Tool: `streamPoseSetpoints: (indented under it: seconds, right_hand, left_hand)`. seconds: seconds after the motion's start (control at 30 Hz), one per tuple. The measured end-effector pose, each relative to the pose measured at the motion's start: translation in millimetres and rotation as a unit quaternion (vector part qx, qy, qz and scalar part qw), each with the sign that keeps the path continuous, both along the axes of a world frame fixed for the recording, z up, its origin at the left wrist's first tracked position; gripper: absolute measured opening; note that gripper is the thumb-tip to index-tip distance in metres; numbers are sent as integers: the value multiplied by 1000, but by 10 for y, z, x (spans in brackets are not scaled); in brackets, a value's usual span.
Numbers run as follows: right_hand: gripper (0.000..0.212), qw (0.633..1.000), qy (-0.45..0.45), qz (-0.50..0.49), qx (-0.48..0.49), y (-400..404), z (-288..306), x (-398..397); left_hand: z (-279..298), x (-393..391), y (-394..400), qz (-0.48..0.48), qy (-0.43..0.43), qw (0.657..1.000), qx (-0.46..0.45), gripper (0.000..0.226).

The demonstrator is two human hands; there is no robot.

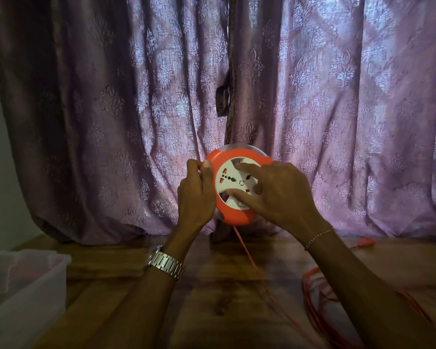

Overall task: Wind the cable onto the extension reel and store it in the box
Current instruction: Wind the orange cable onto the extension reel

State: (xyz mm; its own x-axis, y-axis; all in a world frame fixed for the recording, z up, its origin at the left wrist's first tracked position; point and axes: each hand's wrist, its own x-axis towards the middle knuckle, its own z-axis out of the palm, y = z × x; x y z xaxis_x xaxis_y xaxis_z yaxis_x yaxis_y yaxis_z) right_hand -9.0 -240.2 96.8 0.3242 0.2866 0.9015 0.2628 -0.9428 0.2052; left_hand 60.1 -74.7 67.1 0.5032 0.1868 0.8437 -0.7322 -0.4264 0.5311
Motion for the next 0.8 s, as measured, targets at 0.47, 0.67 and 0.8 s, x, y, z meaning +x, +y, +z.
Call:
streamPoseSetpoints:
  seconds: [0.47, 0.67, 0.8]
  right_hand:
    - [52, 977, 160, 14, -139, 14, 86, -89]
    - [51, 984, 118, -32, -128, 1, 66, -59]
    - [52, 993, 63, -40, -93, -13, -5, -28]
  left_hand:
    - [7, 17, 33, 12, -7, 1000, 6, 40]
    - [18, -17, 14, 10, -14, 1000, 7, 39]
    - [23, -32, -3, 8, -14, 1000, -1, 38]
